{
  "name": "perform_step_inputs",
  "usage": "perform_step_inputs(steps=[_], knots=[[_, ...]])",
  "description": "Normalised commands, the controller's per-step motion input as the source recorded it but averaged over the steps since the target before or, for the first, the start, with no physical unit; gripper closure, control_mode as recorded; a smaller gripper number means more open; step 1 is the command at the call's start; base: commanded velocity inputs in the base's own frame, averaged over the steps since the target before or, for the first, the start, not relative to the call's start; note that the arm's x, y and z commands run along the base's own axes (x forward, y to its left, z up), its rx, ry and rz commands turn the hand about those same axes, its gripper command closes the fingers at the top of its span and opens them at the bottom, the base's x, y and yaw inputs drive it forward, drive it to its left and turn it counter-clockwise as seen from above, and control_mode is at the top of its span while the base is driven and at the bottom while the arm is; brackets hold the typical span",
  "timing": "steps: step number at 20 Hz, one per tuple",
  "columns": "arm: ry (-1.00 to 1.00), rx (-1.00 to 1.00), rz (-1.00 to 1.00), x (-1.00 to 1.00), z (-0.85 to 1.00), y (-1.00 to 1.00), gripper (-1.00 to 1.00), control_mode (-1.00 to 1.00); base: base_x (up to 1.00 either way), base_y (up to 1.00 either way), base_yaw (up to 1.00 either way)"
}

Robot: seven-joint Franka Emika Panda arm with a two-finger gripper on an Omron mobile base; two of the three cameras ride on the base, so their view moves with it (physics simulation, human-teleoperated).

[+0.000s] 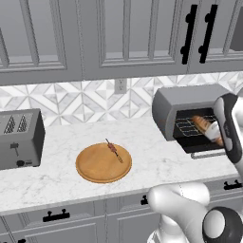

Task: Pick up the kebab skewer and baguette bread, and place them inside the toaster oven. Close the toaster oven door and start by setting the timer.

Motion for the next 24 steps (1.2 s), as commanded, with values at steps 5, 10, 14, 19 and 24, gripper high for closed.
perform_step_inputs(steps=[5,10,14,19,24], knots=[[0.0,0.0,0.0,0.31,0.0,-0.13,1.0,-1.0,0.0,0.0,0.0],[0.0,-0.02,0.0,0.27,0.0,-0.02,1.0,-1.0,0.0,0.0,0.0],[0.0,-0.02,0.0,0.23,0.0,-0.09,1.0,-1.0,0.0,0.0,0.0],[0.0,-0.03,0.0,0.19,-0.05,-0.05,1.0,-1.0,0.0,0.0,0.0],[0.0,-0.05,0.0,0.05,-0.2,0.0,1.0,-1.0,0.0,0.0,0.0]])
